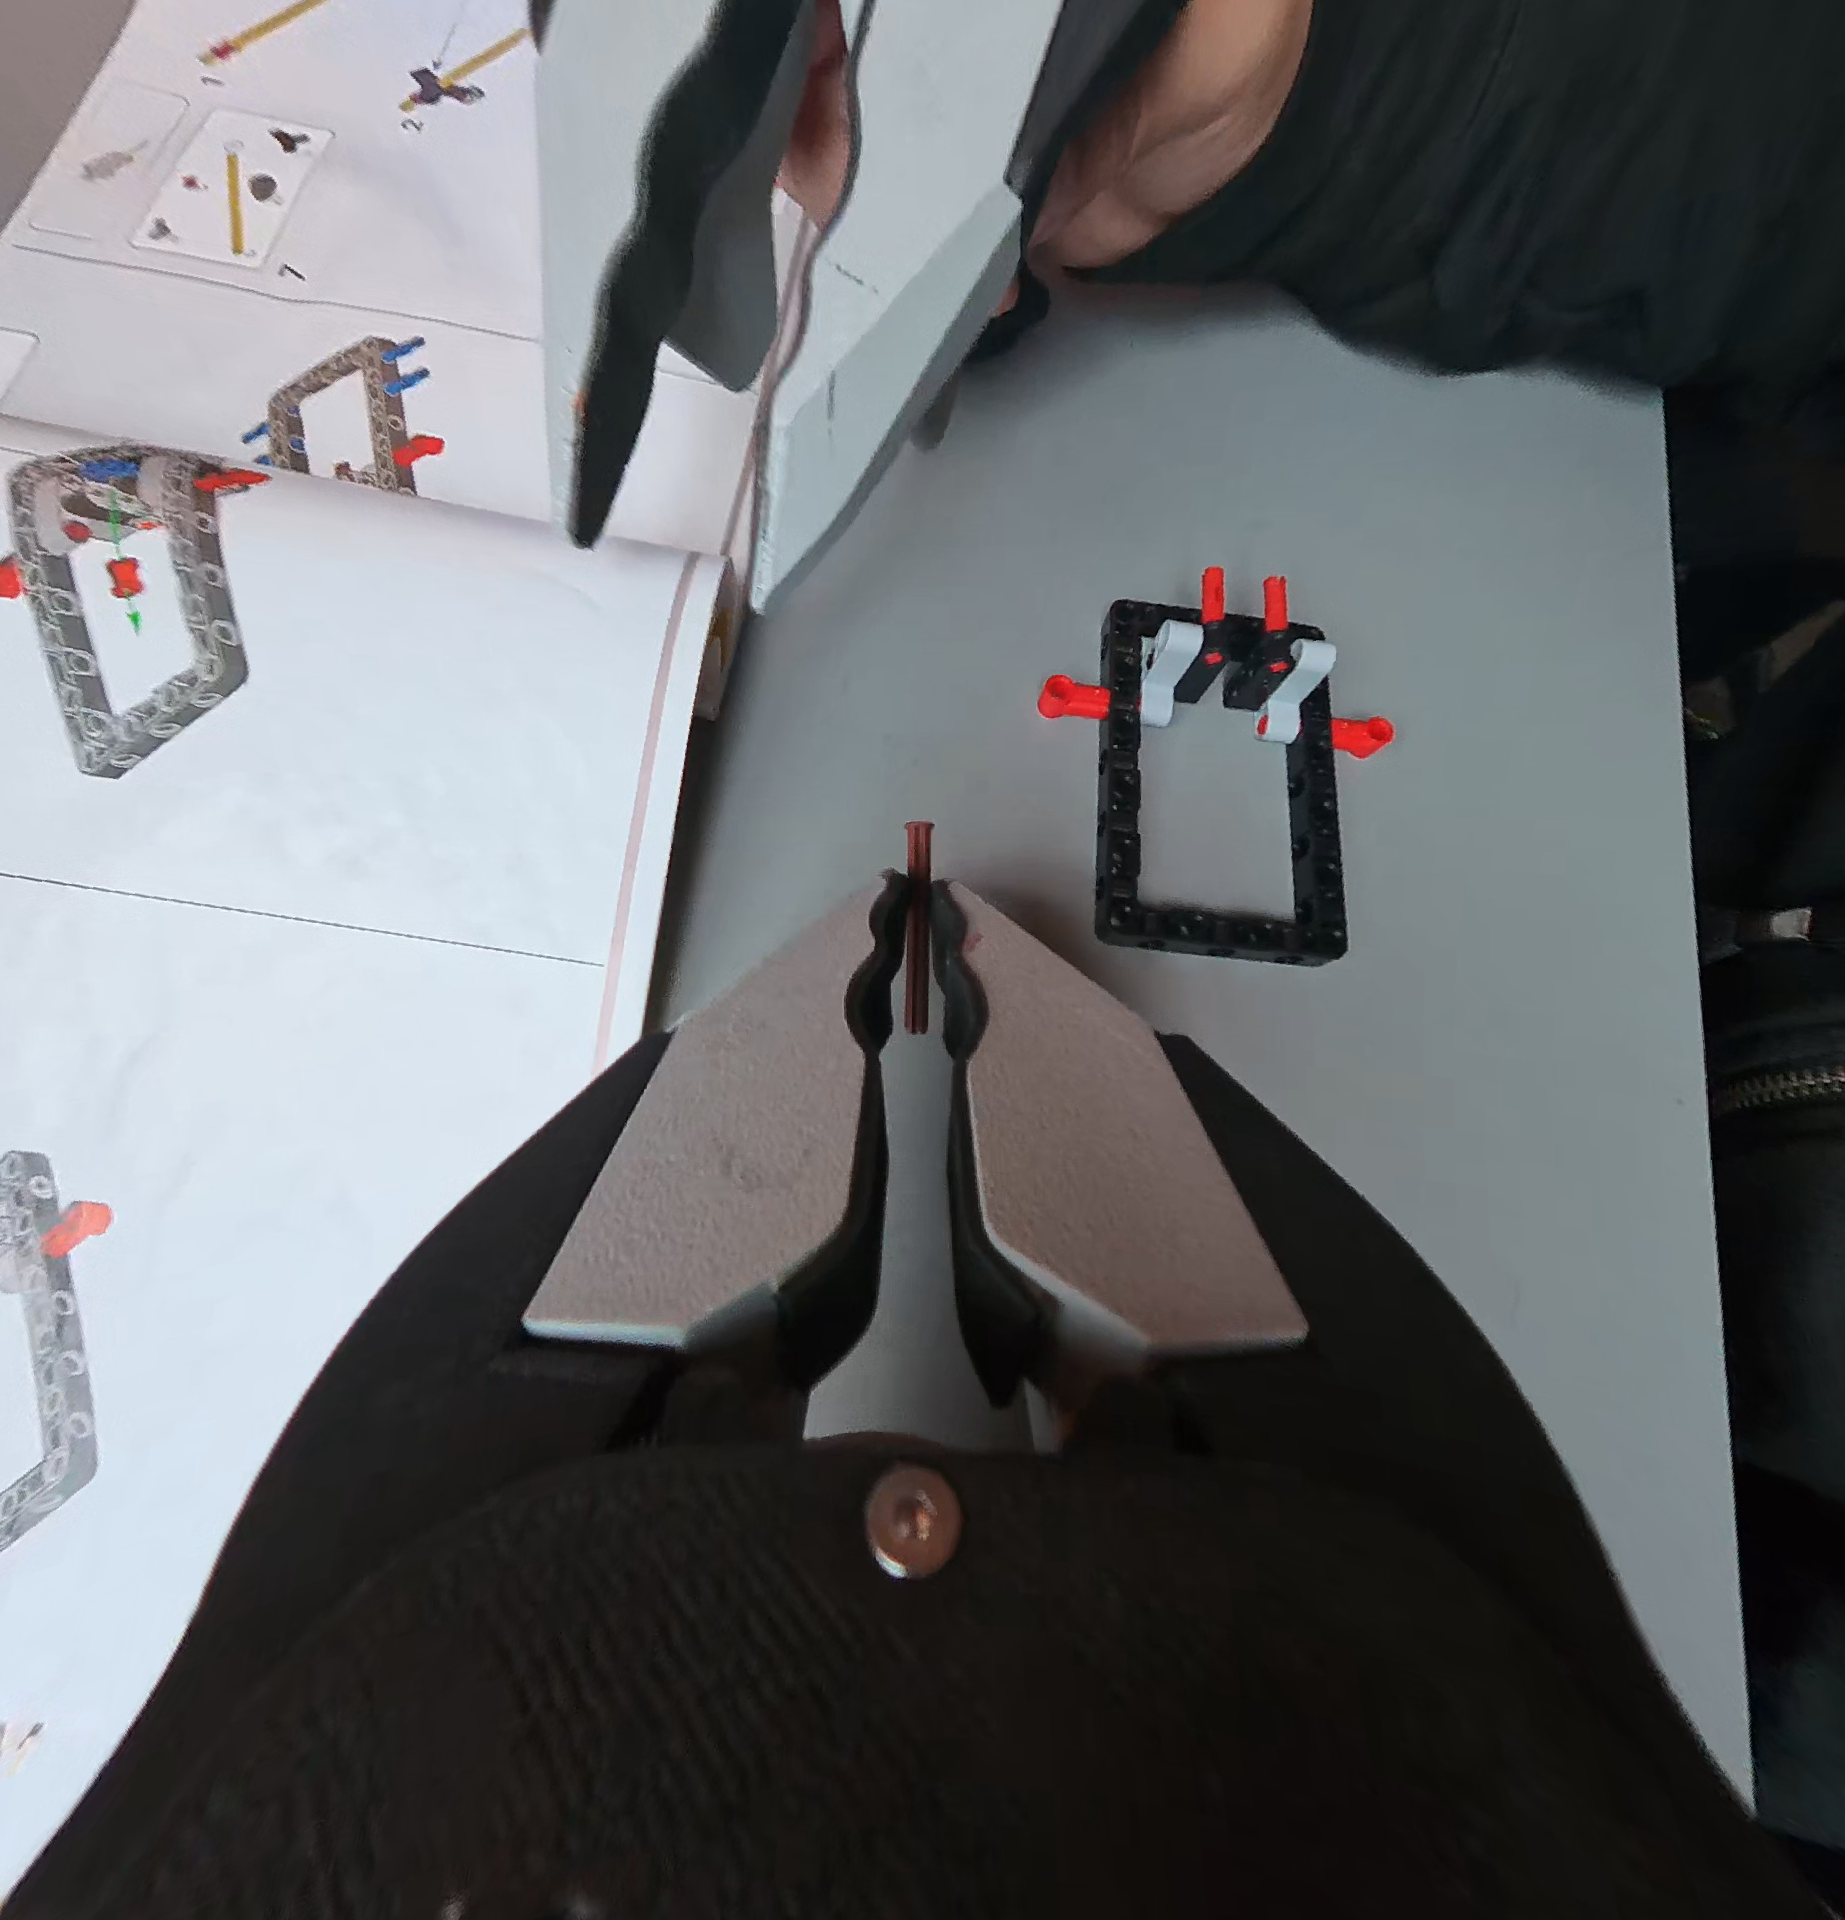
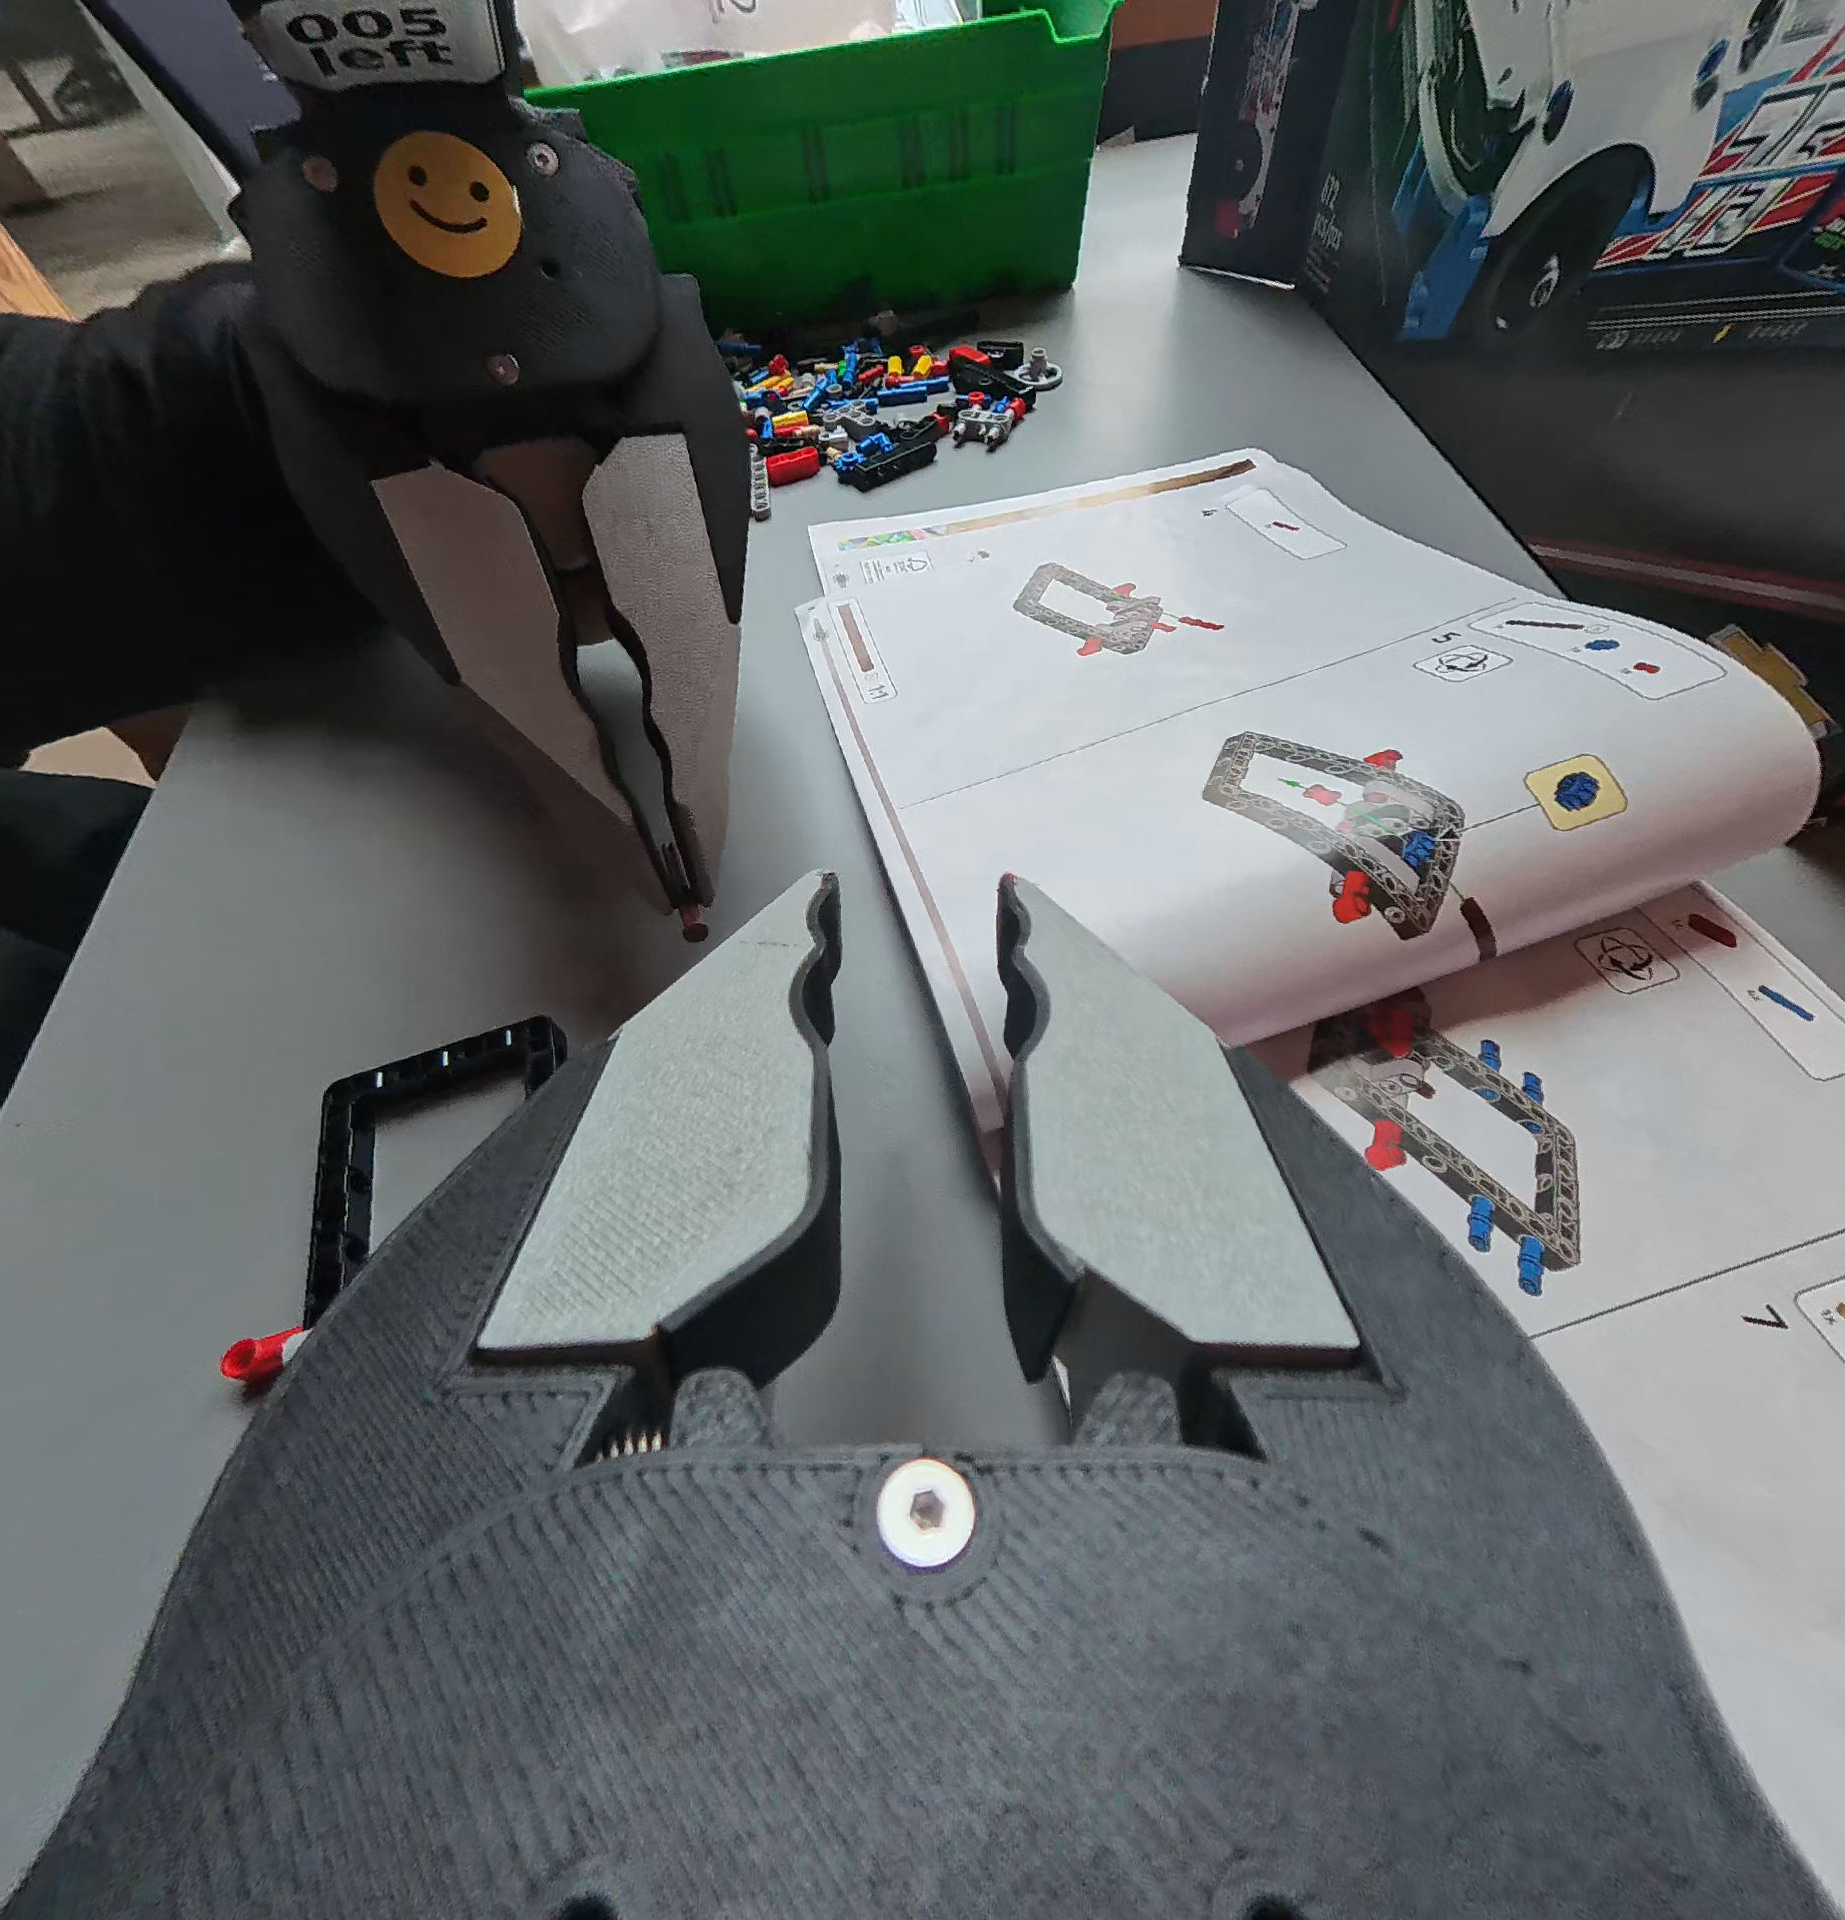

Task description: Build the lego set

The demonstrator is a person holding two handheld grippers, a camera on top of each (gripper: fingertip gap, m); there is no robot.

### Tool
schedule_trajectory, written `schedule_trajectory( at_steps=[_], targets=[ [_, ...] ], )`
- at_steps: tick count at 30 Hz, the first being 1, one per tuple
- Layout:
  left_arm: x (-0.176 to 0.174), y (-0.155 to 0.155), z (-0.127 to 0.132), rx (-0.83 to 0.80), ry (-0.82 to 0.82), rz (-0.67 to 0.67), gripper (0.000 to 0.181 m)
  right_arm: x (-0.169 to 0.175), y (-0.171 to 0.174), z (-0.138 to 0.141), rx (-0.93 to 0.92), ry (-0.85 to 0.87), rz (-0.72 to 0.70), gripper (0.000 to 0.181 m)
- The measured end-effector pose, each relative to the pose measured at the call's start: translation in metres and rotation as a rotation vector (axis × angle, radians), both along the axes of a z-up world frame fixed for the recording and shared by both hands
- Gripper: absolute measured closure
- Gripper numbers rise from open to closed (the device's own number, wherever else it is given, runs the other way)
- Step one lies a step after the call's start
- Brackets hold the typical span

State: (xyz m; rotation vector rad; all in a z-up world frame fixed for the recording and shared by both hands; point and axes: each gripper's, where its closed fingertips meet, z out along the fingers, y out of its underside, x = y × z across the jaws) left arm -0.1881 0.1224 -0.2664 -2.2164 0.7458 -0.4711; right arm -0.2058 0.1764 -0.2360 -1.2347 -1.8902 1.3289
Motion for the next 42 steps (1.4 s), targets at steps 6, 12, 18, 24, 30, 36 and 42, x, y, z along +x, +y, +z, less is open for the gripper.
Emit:
schedule_trajectory(
  at_steps=[6, 12, 18, 24, 30, 36, 42],
  targets=[
    [-0.014, 0.015, 0.023, 0.13, -0.032, 0.099, 0.179, 0.002, -0.007, 0.006, -0.01, 0.028, 0.037, 0.153],
    [-0.018, 0.019, 0.036, 0.2, -0.058, 0.121, 0.18, 0.005, -0.016, 0.016, -0.053, 0.067, 0.084, 0.155],
    [-0.009, 0.016, 0.03, 0.195, -0.027, 0.071, 0.179, 0.005, -0.023, 0.013, -0.028, 0.063, 0.099, 0.155],
    [-0.009, 0.017, 0.031, 0.2, -0.035, 0.072, 0.18, 0.005, -0.029, 0.006, 0.011, 0.043, 0.119, 0.155],
    [-0.01, 0.017, 0.022, 0.165, -0.017, 0.081, 0.179, 0.006, -0.033, 0.005, 0.022, 0.046, 0.139, 0.157],
    [-0.007, 0.016, 0.03, 0.2, -0.041, 0.067, 0.18, 0.006, -0.035, 0.001, 0.052, 0.04, 0.145, 0.159],
    [-0.005, 0.015, 0.028, 0.203, -0.018, 0.05, 0.179, 0.006, -0.037, 0.001, 0.062, 0.052, 0.152, 0.164]
  ],
)
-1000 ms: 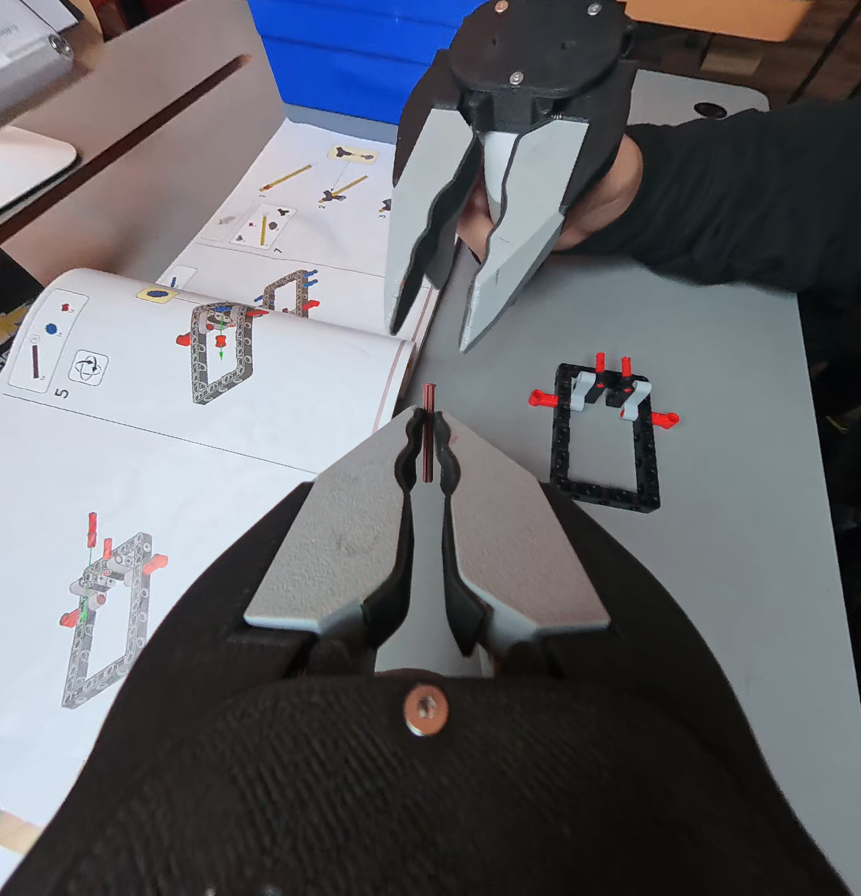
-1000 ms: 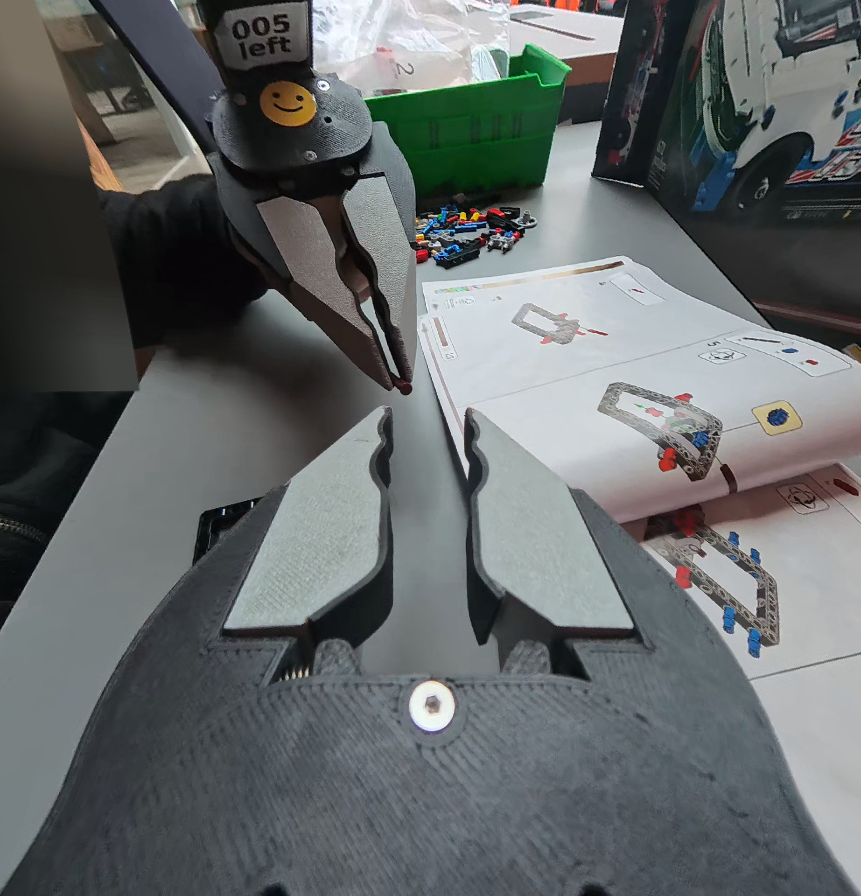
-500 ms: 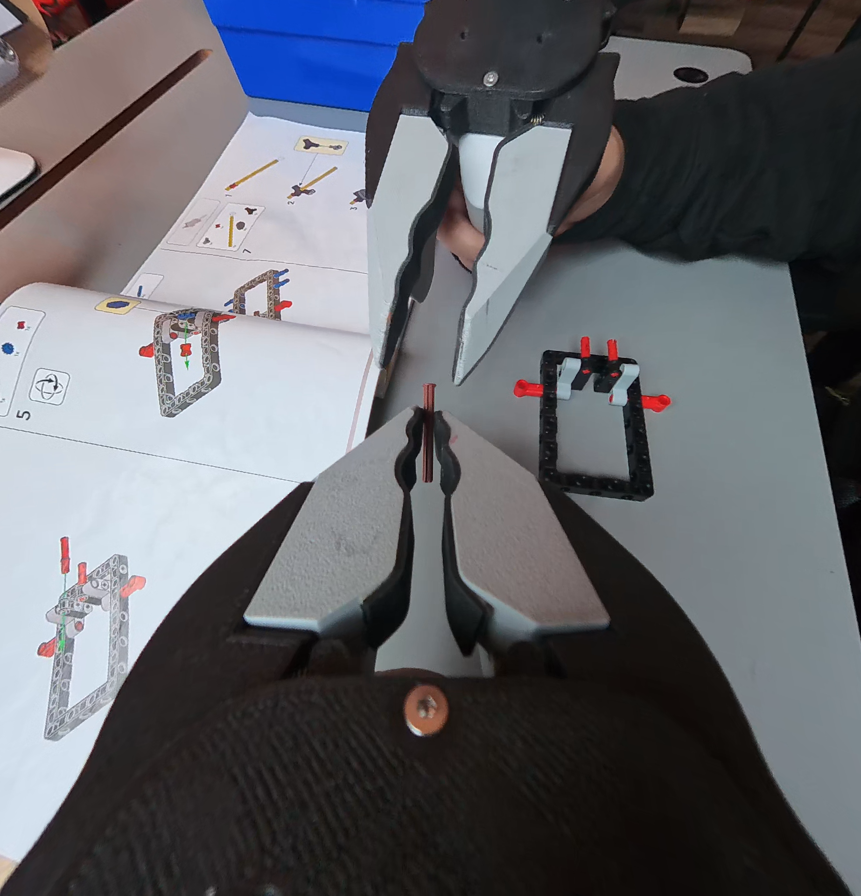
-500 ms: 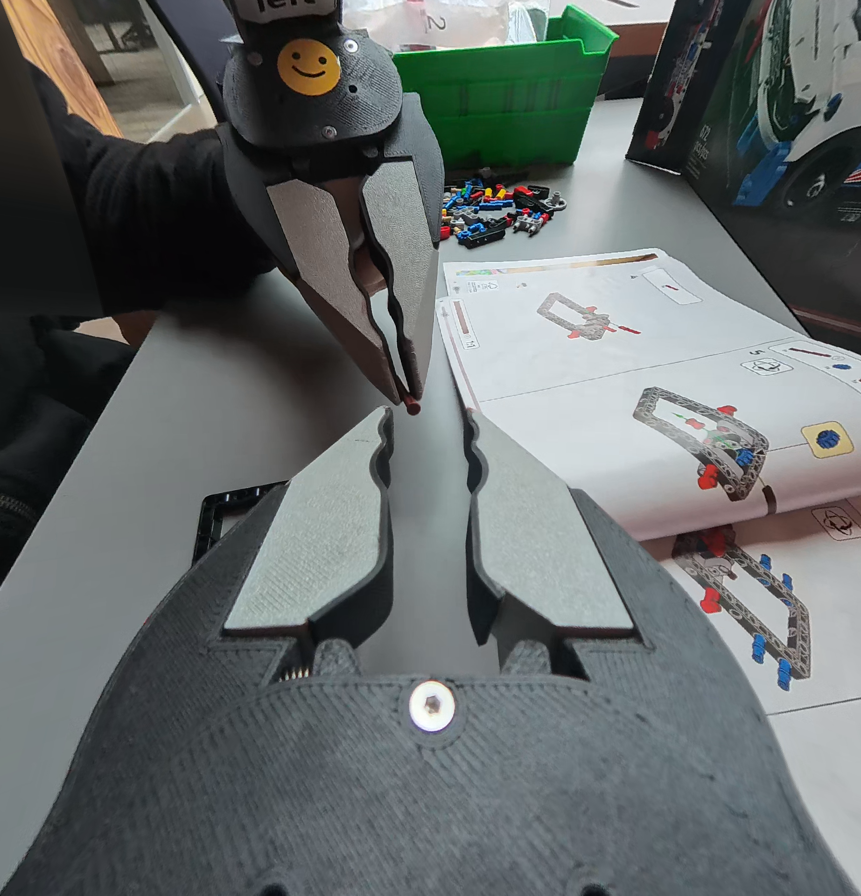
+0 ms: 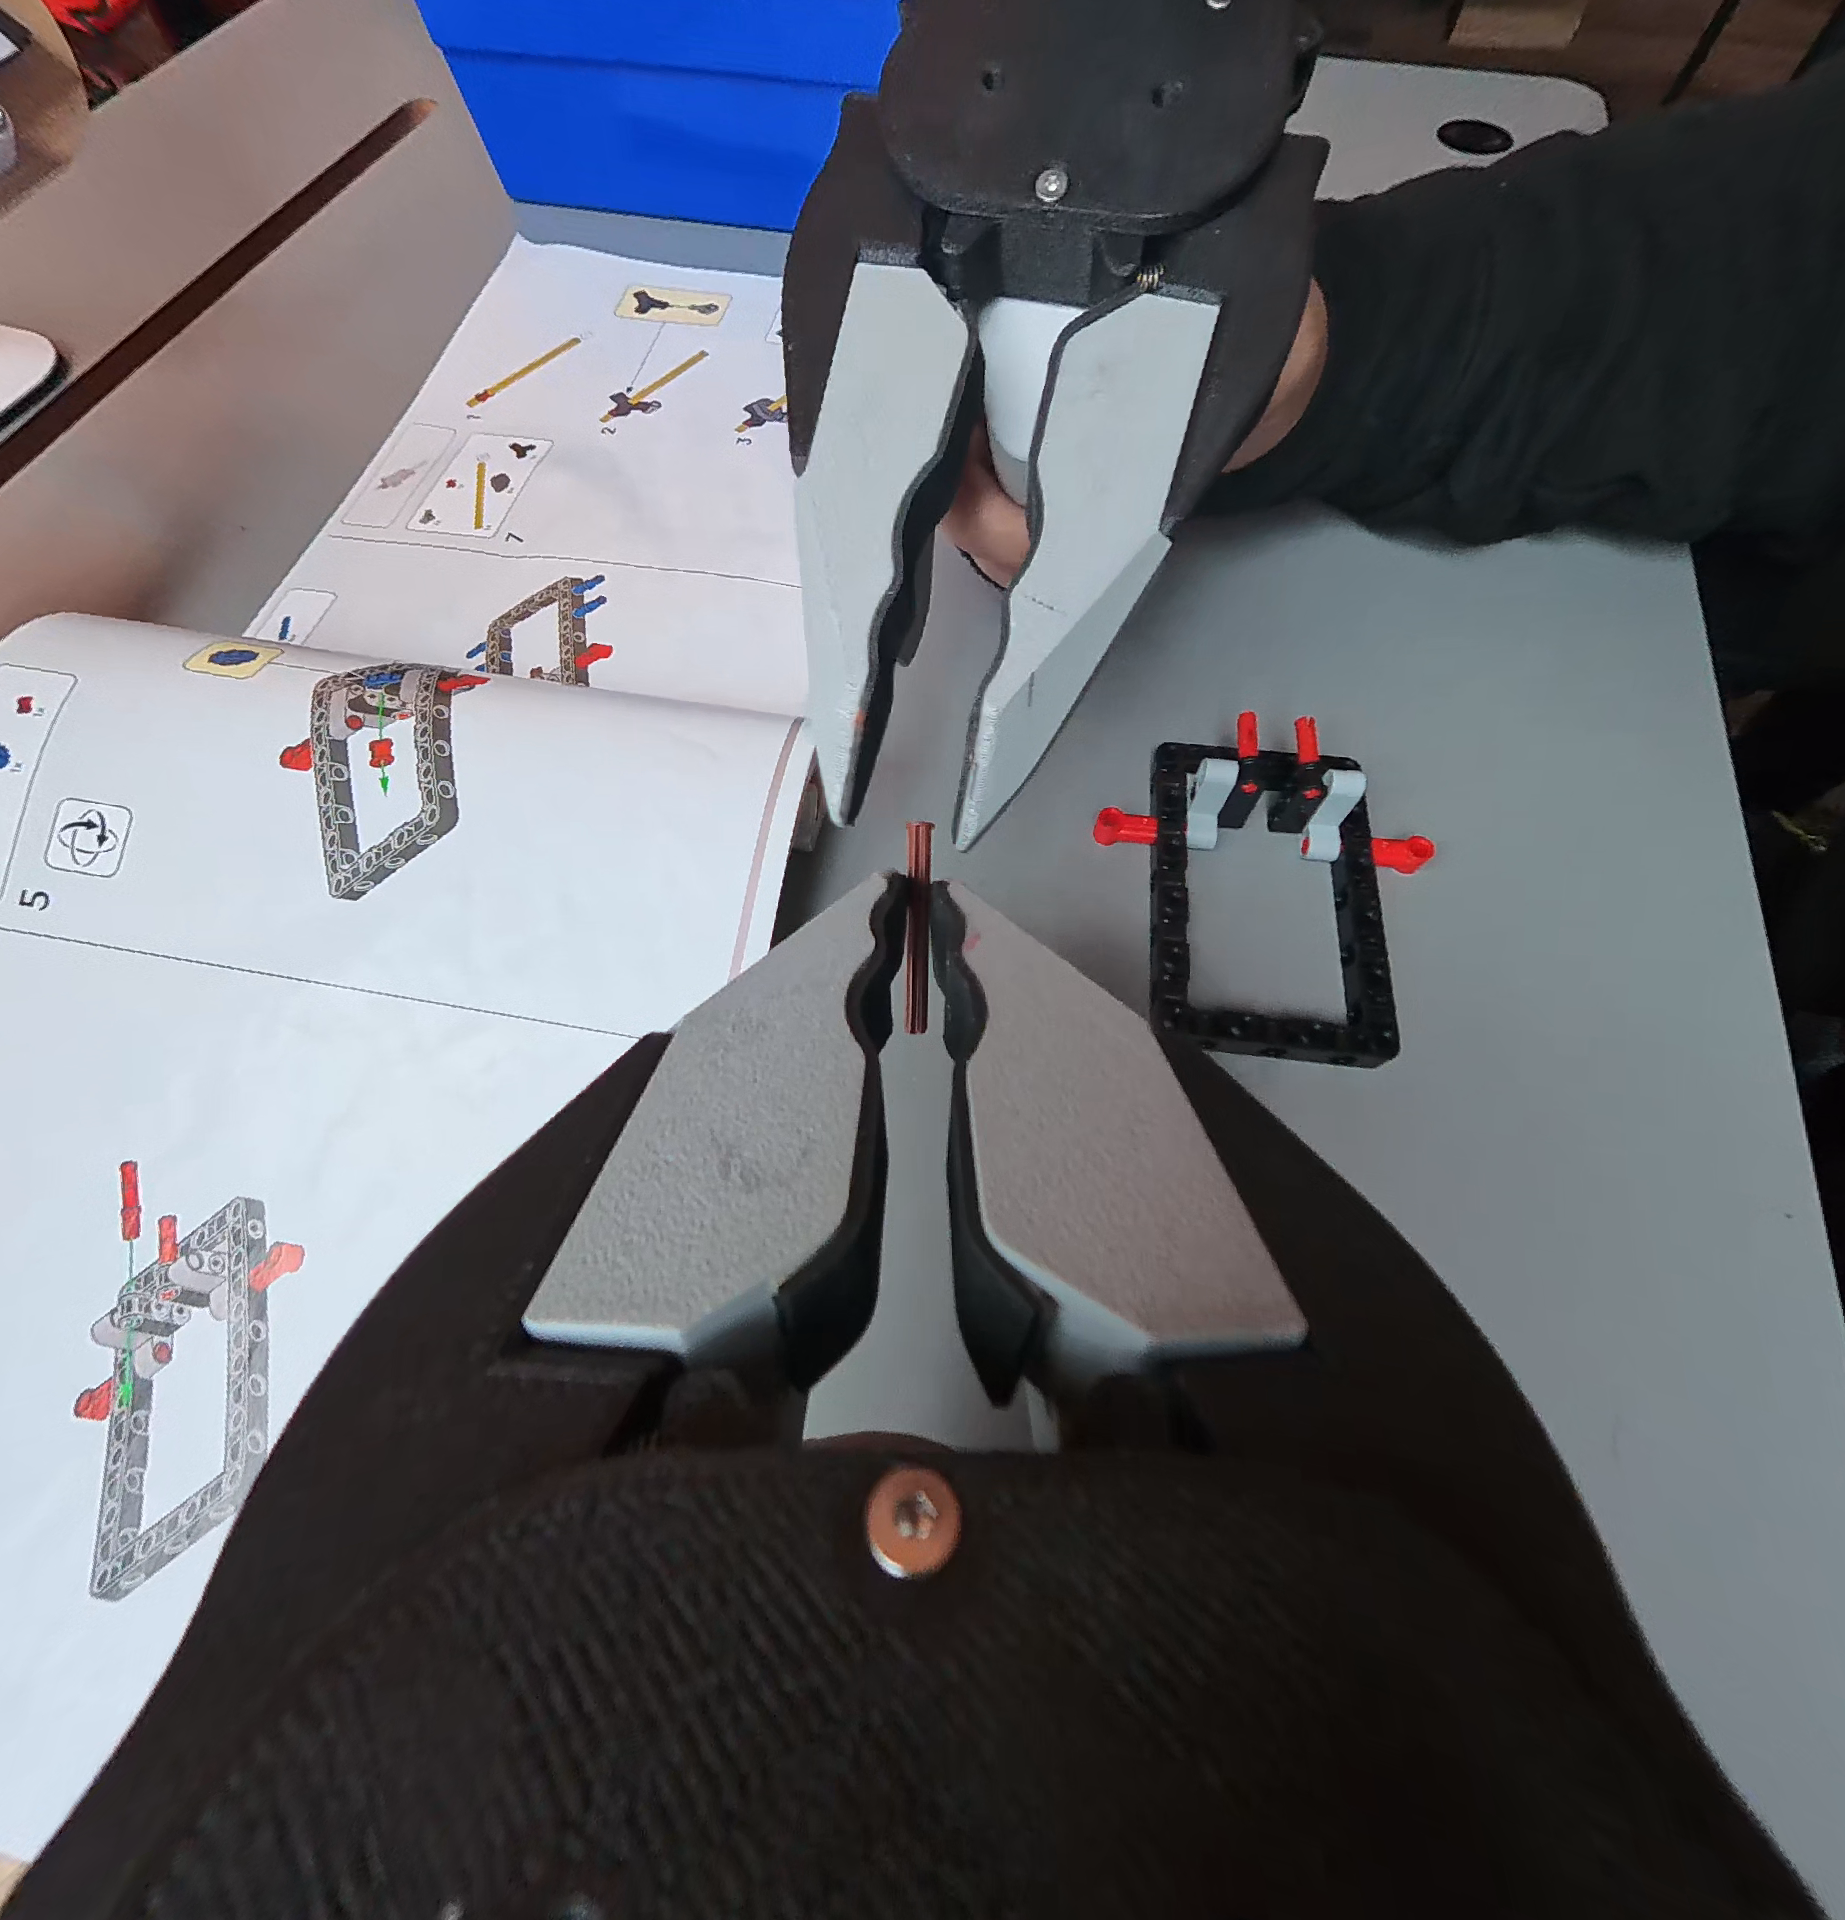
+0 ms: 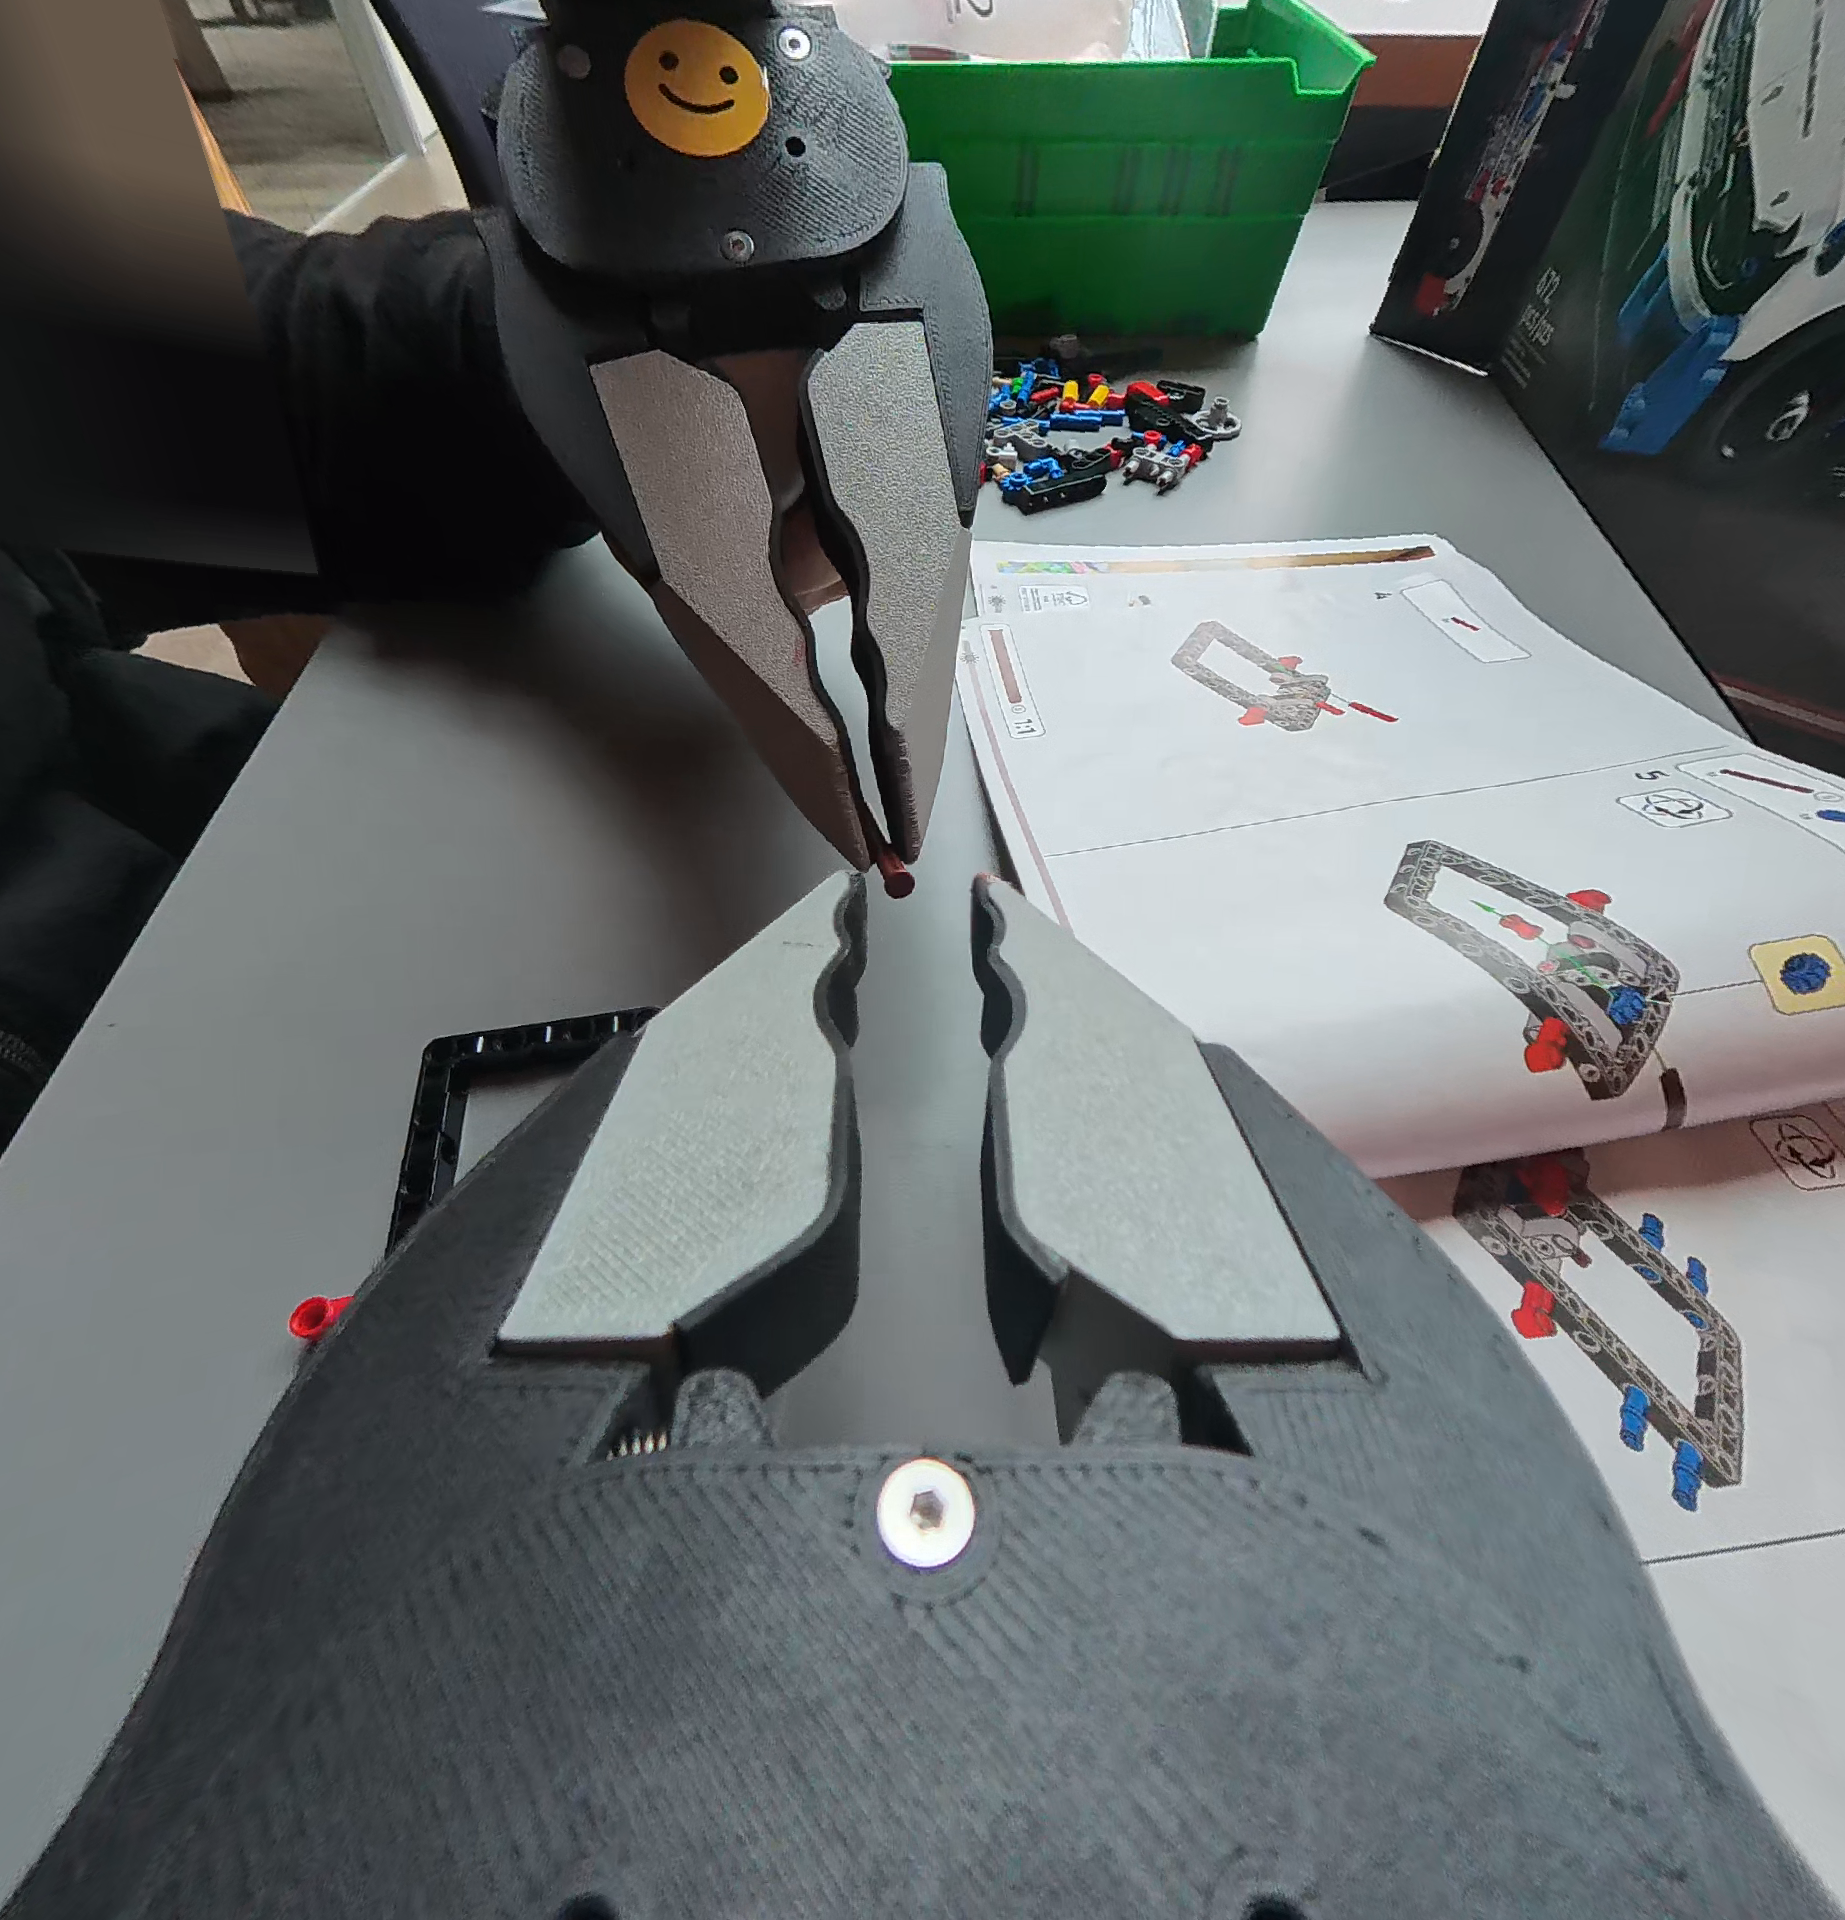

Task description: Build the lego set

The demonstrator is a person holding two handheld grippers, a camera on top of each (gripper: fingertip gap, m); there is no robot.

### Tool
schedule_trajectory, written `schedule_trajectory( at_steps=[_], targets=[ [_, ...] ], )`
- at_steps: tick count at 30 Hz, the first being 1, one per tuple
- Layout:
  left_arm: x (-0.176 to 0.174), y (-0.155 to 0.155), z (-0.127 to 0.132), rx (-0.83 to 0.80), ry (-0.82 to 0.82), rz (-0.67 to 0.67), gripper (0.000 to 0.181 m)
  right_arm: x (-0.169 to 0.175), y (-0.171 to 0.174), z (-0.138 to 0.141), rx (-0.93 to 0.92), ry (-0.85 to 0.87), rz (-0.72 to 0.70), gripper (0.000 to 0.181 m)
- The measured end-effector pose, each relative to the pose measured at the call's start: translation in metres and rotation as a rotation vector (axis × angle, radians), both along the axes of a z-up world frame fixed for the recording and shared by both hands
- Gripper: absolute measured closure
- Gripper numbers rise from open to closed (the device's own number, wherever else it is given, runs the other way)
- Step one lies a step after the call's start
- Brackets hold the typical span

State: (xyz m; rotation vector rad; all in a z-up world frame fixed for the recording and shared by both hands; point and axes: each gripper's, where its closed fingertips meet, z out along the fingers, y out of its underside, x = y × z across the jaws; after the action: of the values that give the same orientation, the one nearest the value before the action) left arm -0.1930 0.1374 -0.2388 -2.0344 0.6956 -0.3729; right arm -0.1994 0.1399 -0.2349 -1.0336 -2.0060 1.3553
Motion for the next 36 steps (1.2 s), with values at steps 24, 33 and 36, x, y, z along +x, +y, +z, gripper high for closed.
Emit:
schedule_trajectory(
  at_steps=[24, 33, 36],
  targets=[
    [0.006, -0.002, 0.0, 0.014, 0.01, -0.027, 0.179, 0.004, -0.008, 0.0, 0.068, 0.034, 0.041, 0.179],
    [0.003, 0.001, -0.006, -0.019, 0.01, 0.012, 0.16, 0.008, 0.006, 0.004, 0.095, 0.027, 0.013, 0.179],
    [0.006, 0.003, -0.013, -0.038, 0.016, 0.017, 0.151, 0.019, 0.025, 0.011, 0.125, 0.021, -0.039, 0.179]
  ],
)
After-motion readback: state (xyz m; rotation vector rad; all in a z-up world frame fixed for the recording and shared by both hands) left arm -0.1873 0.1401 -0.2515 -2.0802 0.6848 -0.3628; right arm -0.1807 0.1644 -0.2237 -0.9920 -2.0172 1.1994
